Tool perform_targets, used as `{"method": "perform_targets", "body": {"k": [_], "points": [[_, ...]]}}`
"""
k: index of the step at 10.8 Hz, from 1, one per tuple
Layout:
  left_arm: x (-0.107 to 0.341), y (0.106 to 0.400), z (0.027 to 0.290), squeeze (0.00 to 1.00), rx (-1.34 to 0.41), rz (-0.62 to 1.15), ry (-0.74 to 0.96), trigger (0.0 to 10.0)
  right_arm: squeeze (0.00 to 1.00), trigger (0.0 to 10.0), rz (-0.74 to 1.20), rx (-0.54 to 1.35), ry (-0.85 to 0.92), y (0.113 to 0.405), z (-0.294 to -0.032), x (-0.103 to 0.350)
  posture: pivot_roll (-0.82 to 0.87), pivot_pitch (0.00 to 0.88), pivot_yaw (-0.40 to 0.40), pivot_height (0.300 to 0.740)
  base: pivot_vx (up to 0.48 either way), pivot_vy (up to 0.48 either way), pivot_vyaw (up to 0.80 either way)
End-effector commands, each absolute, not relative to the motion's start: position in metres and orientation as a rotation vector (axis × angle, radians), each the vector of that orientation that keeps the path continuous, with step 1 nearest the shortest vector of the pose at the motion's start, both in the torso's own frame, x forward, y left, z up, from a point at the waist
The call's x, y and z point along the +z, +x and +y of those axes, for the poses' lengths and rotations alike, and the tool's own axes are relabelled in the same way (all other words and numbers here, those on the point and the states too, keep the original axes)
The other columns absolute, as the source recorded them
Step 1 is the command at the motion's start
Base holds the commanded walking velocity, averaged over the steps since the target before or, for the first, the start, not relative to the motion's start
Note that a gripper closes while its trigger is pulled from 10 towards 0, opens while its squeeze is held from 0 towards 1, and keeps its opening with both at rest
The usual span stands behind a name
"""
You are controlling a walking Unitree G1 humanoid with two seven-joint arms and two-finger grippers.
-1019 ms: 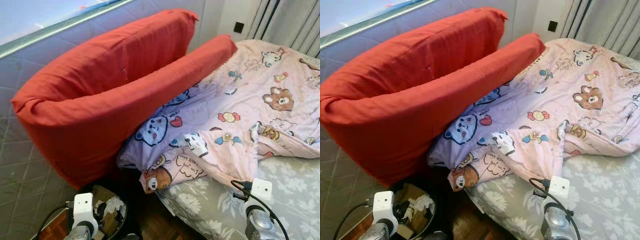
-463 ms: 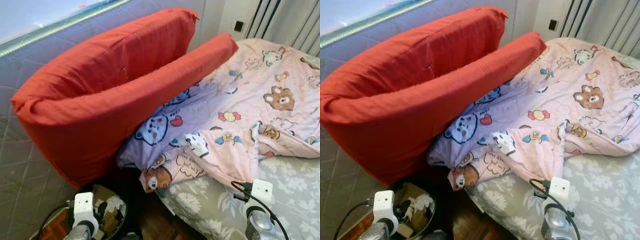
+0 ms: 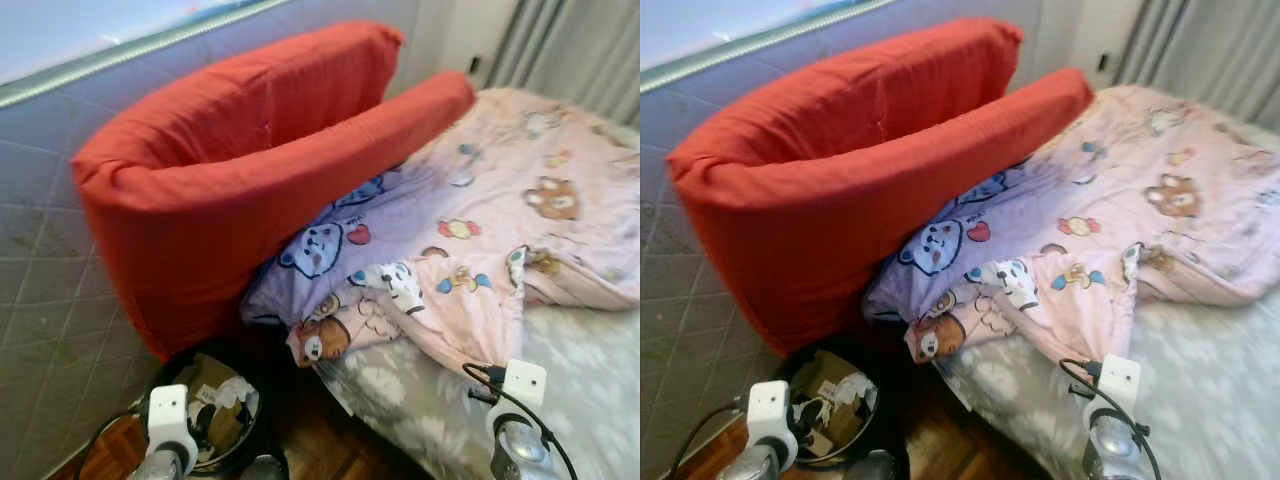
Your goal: Clean up the room
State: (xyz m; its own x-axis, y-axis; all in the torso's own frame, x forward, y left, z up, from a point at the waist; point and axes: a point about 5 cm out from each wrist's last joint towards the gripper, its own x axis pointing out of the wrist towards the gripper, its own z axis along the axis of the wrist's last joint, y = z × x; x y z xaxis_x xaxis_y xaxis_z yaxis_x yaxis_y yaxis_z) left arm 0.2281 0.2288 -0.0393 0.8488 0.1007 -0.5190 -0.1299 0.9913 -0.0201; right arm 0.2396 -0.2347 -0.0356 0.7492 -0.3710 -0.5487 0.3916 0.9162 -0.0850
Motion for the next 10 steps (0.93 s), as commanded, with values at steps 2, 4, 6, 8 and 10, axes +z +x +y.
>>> {"method": "perform_targets", "body": {"k": [2, 4, 6, 8, 10], "points": [[-0.046, 0.218, 0.231, 0.0, 0.142, 0.571, -0.06, 10.0, 0.0, 10.0, 0.608, -0.425, 0.03, 0.237, -0.237, -0.037, 0.17, 0.136, 0.006, 0.74, -0.244, 0.0, 0.0], [-0.045, 0.218, 0.231, 0.0, 0.143, 0.571, -0.059, 10.0, 0.0, 10.0, 0.602, -0.448, 0.023, 0.238, -0.241, -0.035, 0.17, 0.14, 0.006, 0.74, 0.0, 0.0, 0.0], [-0.046, 0.218, 0.232, 0.0, 0.144, 0.577, -0.049, 10.0, 0.0, 10.0, 0.604, -0.508, -0.004, 0.236, -0.25, -0.033, 0.16, 0.145, 0.008, 0.74, 0.0, 0.0, 0.0], [-0.046, 0.219, 0.231, 0.0, 0.142, 0.579, -0.048, 10.0, 0.0, 10.0, 0.657, -0.637, -0.051, 0.221, -0.273, -0.036, 0.15, 0.151, 0.011, 0.74, 0.0, 0.0, 0.0], [-0.046, 0.218, 0.23, 0.0, 0.137, 0.584, -0.048, 10.0, 0.0, 10.0, 0.739, -0.8, -0.127, 0.188, -0.304, -0.042, 0.14, 0.159, 0.012, 0.74, 0.0, 0.0, 0.0]]}}
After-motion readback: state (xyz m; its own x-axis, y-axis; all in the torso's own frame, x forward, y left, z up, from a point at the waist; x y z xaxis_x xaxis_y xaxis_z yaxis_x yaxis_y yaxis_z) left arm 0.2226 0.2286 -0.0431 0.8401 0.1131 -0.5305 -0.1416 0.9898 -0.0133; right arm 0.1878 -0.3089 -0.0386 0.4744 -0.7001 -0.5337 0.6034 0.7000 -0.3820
